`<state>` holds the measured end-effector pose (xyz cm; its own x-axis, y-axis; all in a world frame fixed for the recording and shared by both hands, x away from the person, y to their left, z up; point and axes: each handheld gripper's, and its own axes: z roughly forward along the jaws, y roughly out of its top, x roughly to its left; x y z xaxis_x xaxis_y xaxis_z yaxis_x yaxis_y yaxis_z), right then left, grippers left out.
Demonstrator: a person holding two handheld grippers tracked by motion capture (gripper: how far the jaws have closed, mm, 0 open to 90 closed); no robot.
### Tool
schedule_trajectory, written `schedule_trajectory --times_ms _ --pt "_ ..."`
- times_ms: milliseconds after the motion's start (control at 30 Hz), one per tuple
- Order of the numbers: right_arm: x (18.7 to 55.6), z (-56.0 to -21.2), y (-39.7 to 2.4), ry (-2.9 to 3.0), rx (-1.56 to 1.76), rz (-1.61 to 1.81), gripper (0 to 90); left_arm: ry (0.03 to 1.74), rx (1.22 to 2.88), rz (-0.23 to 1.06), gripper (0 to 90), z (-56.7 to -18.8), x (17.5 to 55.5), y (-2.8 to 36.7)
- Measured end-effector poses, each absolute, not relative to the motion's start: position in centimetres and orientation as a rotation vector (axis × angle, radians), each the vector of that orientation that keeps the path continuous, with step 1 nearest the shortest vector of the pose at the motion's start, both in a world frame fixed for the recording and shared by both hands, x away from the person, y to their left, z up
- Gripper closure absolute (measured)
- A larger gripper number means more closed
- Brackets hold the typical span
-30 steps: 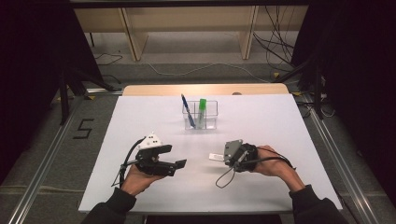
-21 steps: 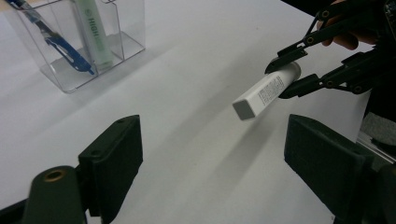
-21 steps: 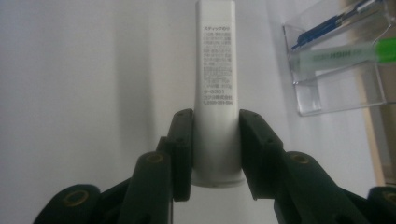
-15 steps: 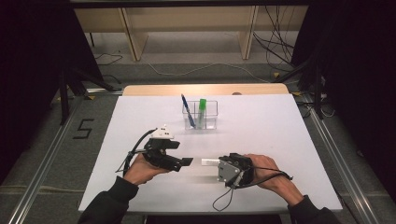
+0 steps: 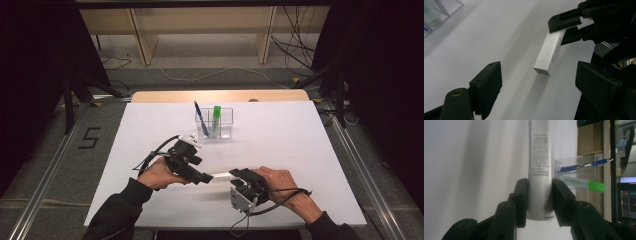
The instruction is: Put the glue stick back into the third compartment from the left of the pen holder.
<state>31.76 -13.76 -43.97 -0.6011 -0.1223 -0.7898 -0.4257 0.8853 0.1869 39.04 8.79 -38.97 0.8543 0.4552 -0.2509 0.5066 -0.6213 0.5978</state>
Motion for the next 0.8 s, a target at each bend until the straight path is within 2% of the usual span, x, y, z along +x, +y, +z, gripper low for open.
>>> schedule_trajectory --times_ms 433,800 --pt "31.2 -44.5 -13.4 2.13 -0.465 0.426 67.7 0.648 2.461 -0.222 26.1 -40.0 40.0 6.9" --pt "31.1 -44.7 -13.1 2.088 -0.527 0.391 67.7 0.588 2.546 -0.331 36.9 -40.7 40.9 4.8"
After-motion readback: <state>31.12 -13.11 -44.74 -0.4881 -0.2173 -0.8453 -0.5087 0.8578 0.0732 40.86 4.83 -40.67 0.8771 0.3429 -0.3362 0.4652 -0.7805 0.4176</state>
